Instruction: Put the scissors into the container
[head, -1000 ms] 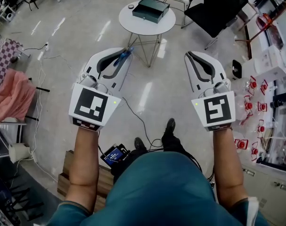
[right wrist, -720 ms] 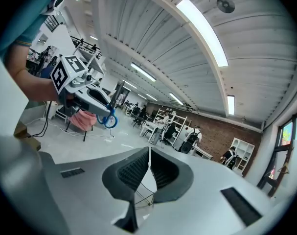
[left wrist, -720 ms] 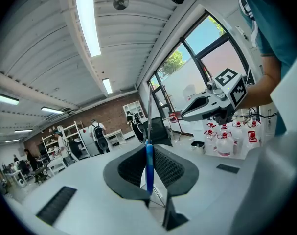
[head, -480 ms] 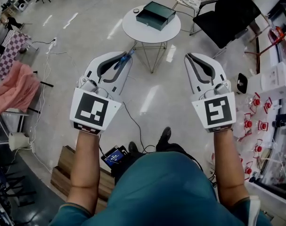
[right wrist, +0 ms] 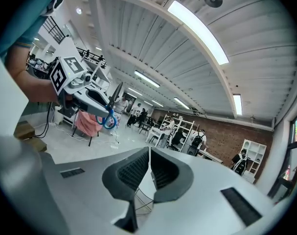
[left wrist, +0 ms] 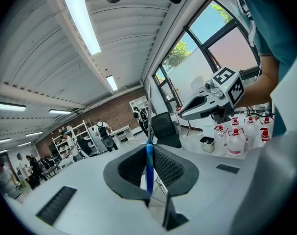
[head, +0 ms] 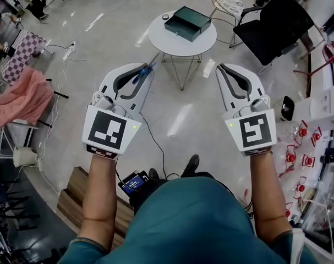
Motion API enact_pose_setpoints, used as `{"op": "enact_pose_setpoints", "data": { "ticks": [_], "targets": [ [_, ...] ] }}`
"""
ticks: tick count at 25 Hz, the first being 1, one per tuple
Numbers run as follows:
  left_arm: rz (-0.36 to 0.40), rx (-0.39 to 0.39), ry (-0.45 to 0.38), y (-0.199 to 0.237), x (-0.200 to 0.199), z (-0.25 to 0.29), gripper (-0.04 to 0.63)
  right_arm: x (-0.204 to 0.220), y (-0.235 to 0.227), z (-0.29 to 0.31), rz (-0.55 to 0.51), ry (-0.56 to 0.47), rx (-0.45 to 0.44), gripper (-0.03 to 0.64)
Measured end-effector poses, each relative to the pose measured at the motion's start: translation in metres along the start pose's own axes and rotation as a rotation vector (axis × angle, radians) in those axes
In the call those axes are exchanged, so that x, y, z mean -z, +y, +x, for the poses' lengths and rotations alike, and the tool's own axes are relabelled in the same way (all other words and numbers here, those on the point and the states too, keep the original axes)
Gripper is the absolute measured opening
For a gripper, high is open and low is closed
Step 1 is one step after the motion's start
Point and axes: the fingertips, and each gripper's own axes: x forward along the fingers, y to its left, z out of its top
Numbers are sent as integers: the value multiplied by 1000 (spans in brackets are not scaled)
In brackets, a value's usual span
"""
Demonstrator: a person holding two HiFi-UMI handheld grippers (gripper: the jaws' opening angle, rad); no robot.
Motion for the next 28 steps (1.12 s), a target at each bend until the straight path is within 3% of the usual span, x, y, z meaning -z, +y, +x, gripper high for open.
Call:
{"op": "enact_pose_setpoints", "data": {
  "ticks": [17,22,28],
  "targets": [
    [30,-39,49,-19,-47,60,55,37,-85,-13,72,-52,-1,38],
    [50,-10,59,-27,-57,78,55,52,-107,-26,110,-41,41,38],
    [59,41,7,-35,-72,109,55,72,-131,-39,114,-6,104,38]
  ]
}}
